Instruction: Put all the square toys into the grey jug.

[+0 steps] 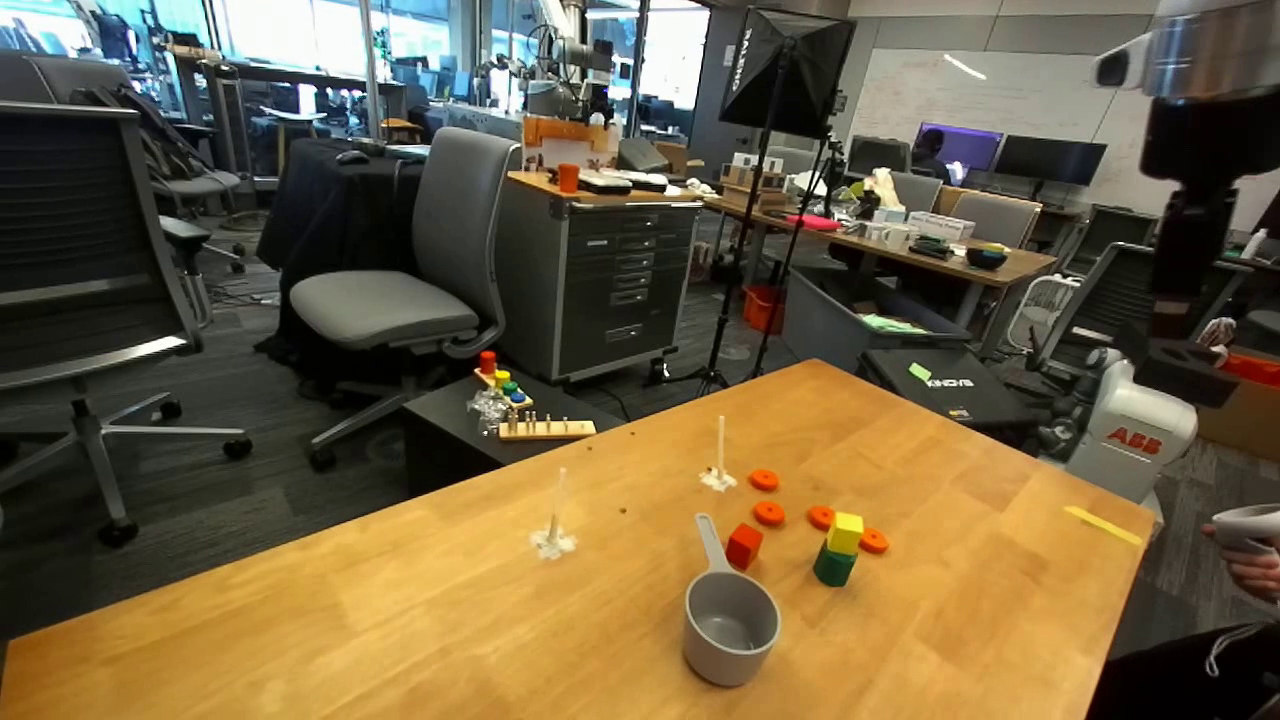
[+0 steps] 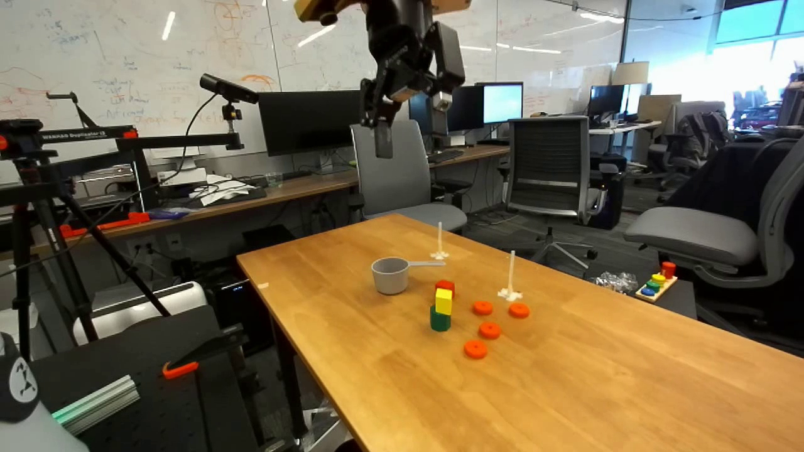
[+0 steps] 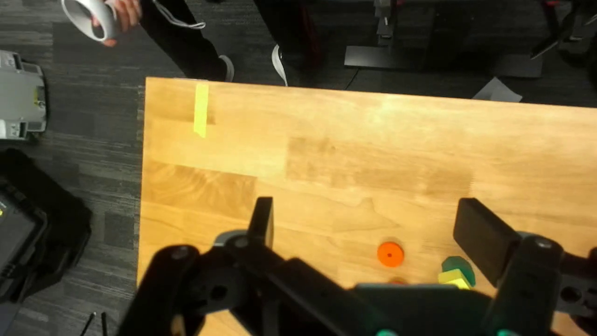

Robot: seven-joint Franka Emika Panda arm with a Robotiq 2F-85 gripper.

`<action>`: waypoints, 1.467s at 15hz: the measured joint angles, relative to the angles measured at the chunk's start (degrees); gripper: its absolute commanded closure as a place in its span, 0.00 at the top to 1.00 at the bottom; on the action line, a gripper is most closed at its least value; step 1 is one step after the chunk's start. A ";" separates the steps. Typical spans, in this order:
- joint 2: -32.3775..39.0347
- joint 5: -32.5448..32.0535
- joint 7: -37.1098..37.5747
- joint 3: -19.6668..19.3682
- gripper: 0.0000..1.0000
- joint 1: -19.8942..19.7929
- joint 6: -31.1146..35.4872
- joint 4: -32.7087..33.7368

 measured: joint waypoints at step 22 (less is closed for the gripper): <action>39.21 -7.43 -0.18 -1.27 1.00 8.10 0.69 22.45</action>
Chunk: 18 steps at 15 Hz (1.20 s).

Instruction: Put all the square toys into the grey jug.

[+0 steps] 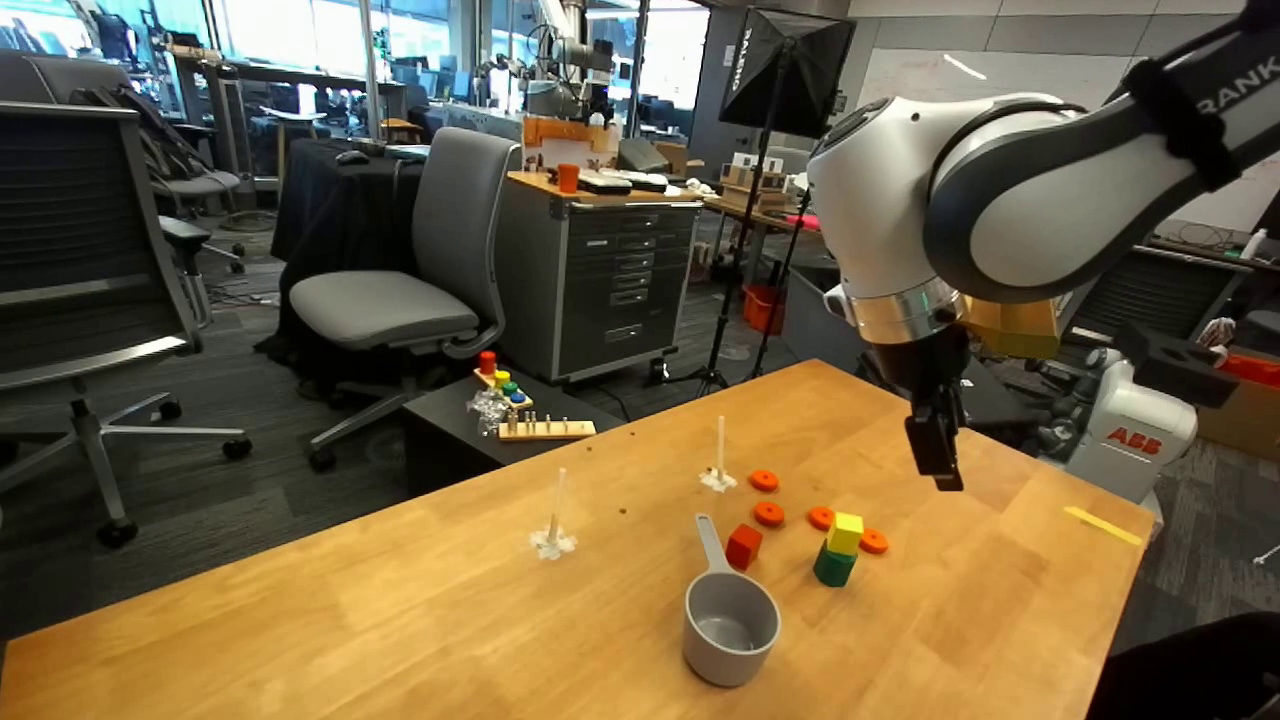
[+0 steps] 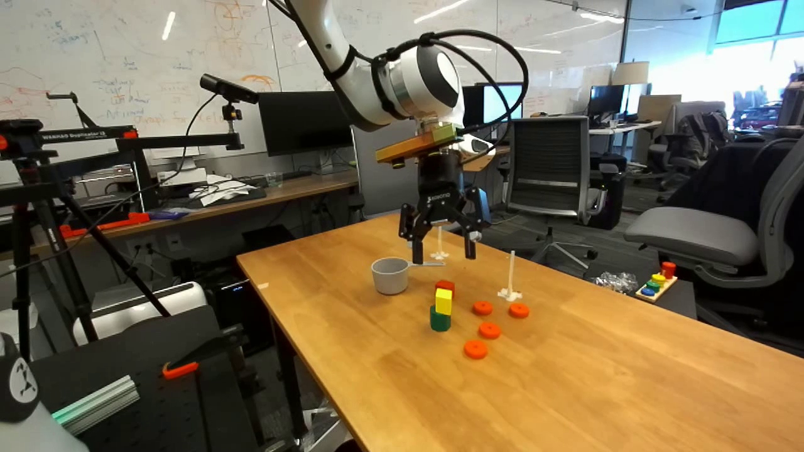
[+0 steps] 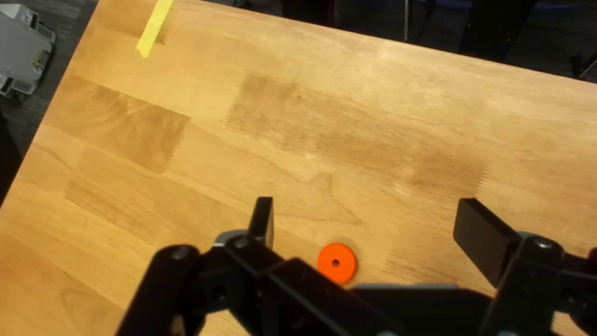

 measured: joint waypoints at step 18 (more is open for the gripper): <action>18.85 1.47 -5.21 -0.11 1.00 4.18 9.51 13.01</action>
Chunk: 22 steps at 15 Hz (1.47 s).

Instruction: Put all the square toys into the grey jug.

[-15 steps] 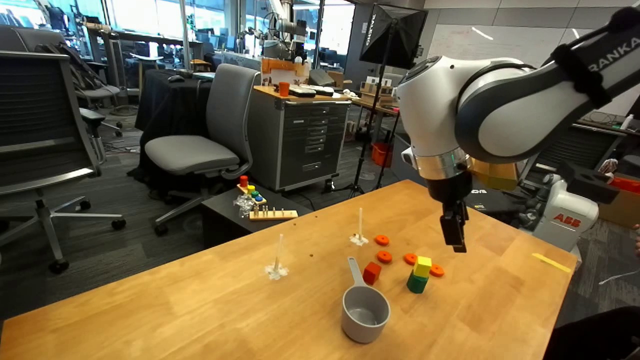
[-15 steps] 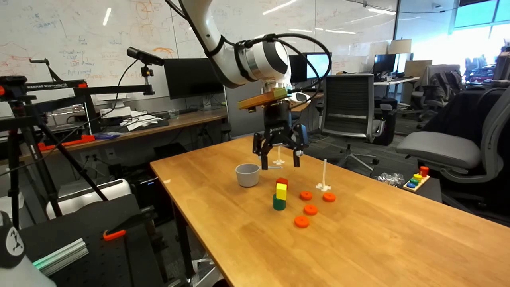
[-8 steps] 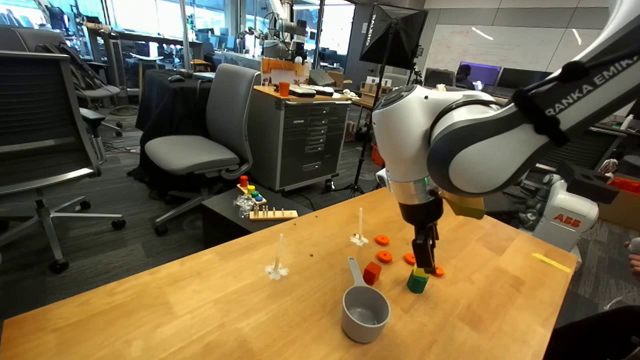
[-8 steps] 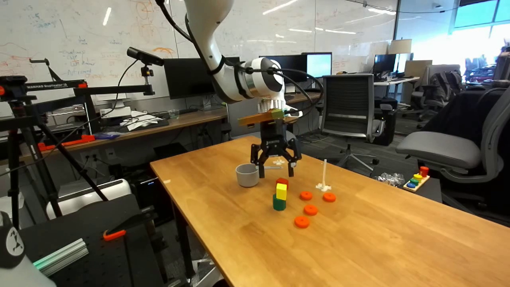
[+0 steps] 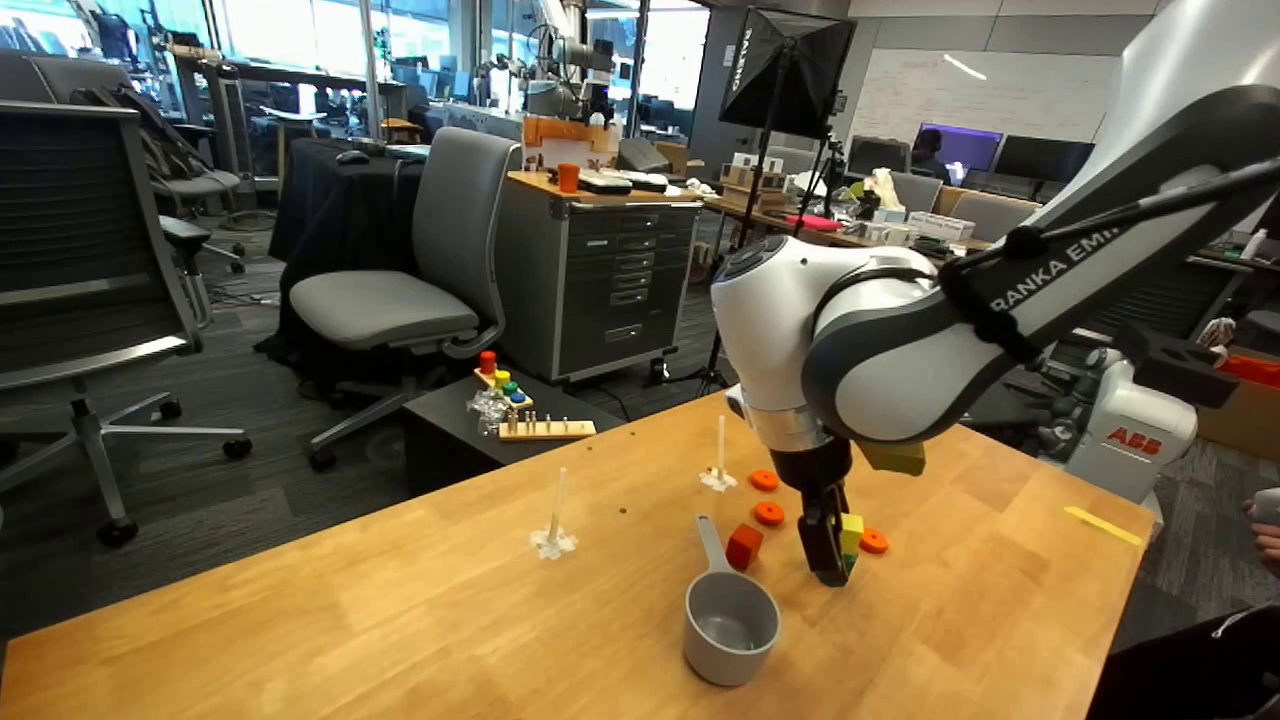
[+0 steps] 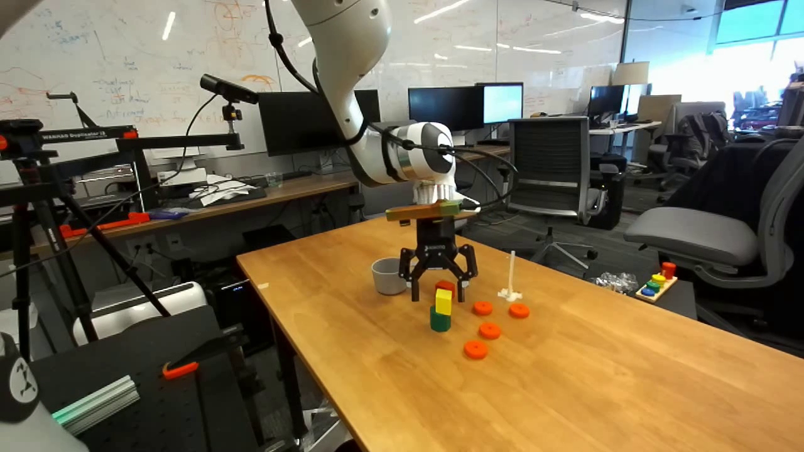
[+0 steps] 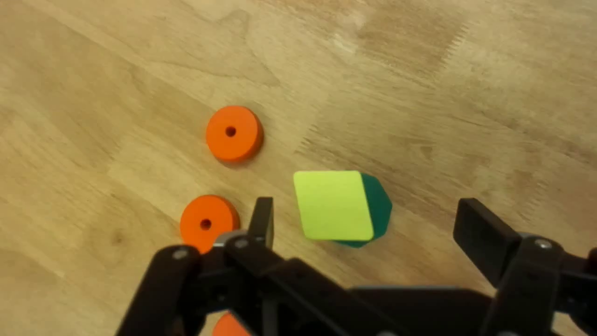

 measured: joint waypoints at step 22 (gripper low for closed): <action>3.18 6.47 -6.46 0.02 0.18 -0.44 -4.54 5.32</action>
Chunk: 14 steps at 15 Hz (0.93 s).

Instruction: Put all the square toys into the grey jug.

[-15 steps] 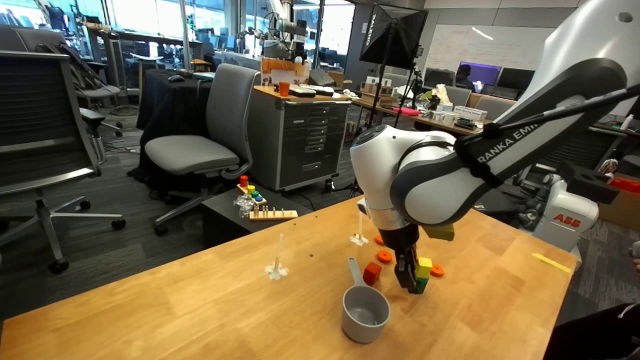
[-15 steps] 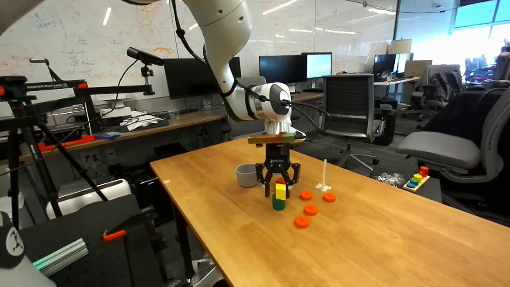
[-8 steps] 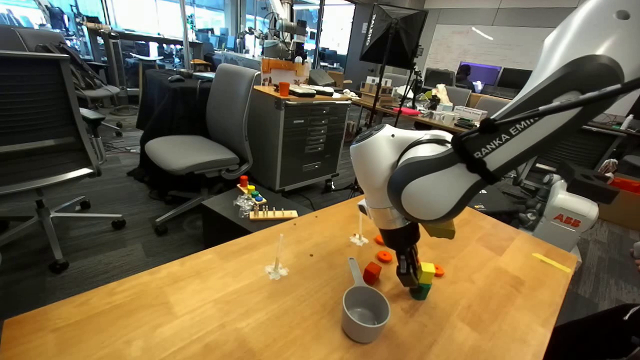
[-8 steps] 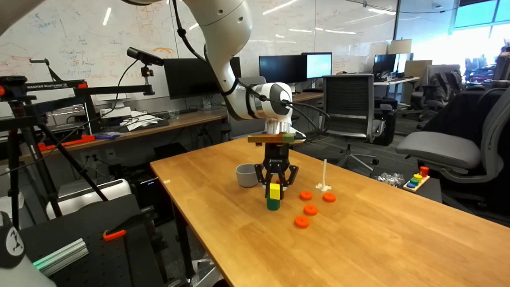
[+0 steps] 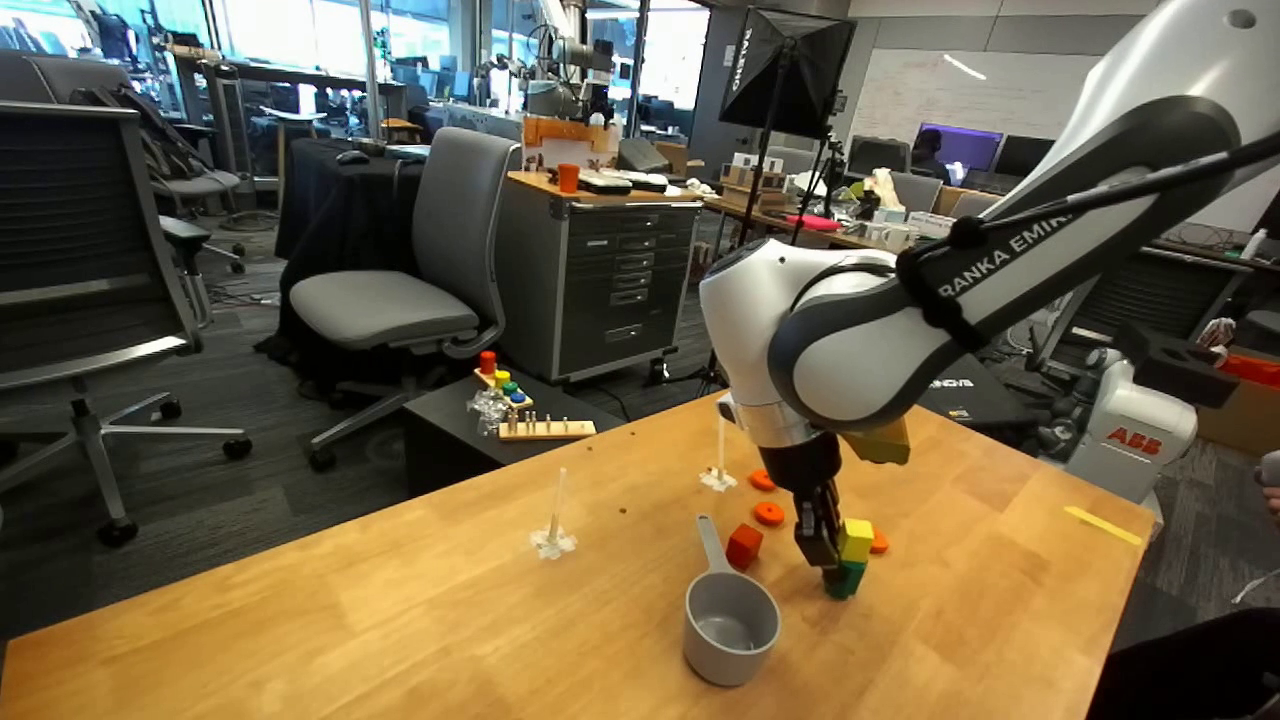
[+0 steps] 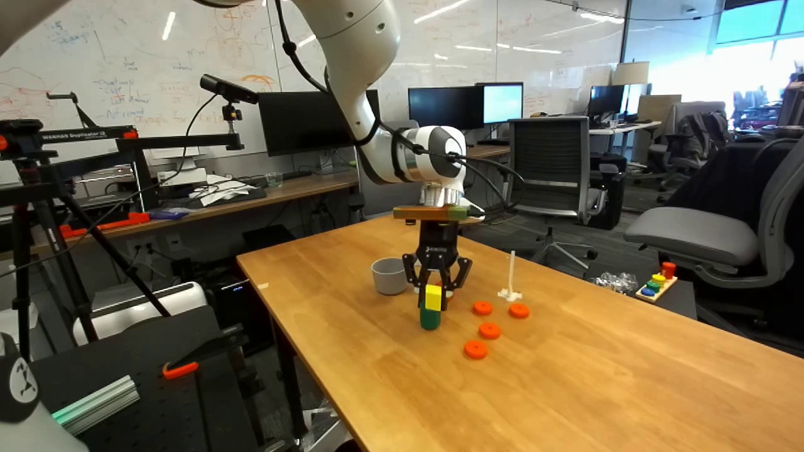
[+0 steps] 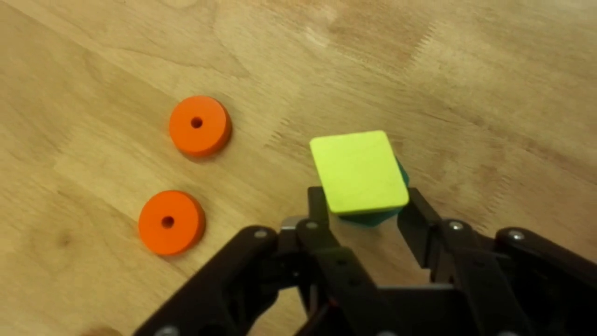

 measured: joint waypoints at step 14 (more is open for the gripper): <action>-2.72 0.00 2.12 0.64 0.18 7.17 -9.45 7.73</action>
